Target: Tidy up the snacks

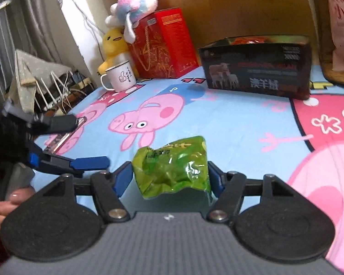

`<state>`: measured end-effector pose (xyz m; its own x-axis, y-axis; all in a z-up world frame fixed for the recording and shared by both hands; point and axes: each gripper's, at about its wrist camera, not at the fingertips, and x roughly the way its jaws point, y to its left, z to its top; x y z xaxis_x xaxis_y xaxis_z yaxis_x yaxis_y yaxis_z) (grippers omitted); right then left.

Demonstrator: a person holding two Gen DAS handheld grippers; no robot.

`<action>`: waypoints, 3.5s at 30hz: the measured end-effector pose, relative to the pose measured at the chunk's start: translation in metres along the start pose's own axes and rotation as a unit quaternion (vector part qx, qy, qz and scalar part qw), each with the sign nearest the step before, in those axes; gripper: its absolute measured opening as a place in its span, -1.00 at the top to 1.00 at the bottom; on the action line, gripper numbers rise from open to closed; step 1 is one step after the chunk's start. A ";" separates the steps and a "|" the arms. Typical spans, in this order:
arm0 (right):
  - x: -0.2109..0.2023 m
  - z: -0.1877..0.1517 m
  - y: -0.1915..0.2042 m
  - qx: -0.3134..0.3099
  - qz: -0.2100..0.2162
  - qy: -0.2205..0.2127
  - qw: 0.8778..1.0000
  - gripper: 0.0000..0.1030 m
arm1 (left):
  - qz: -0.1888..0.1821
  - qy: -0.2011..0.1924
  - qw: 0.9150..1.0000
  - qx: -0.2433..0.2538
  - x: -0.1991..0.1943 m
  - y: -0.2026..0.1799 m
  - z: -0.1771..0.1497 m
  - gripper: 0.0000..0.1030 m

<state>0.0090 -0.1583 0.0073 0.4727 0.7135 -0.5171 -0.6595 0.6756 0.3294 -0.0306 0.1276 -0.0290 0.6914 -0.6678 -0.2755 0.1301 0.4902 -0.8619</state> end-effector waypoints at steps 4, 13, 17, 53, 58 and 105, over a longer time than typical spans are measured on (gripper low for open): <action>0.005 0.000 0.016 -0.042 0.005 -0.009 0.999 -0.36 | 0.009 0.034 0.999 0.002 0.030 -0.003 -0.001 -0.56; 0.004 -0.002 0.012 -0.036 0.011 -0.018 0.999 -0.59 | 0.014 0.047 0.999 -0.024 0.041 0.015 0.000 0.65; 0.005 -0.003 0.001 -0.011 0.057 0.000 0.998 -0.61 | -0.028 0.051 0.998 -0.023 0.032 0.015 0.007 0.65; -0.003 0.082 -0.104 -0.002 -0.162 -0.165 0.973 -0.15 | 0.214 -0.020 0.918 0.334 0.189 -0.108 0.126 -0.27; -0.019 0.060 -0.086 0.010 -0.141 -0.179 0.974 -0.16 | 0.212 -0.065 0.921 0.322 0.134 -0.105 0.083 -0.30; -0.010 0.030 -0.081 0.086 -0.089 -0.172 0.977 -0.65 | 0.326 -0.157 0.882 0.302 0.041 -0.068 -0.028 -0.91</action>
<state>0.0755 -0.2149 0.0099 0.7583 0.5827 -0.2923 -0.4558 0.7944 0.4014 -0.0316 0.0511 0.0067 0.9096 0.0074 -0.4155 -0.0779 0.9852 -0.1528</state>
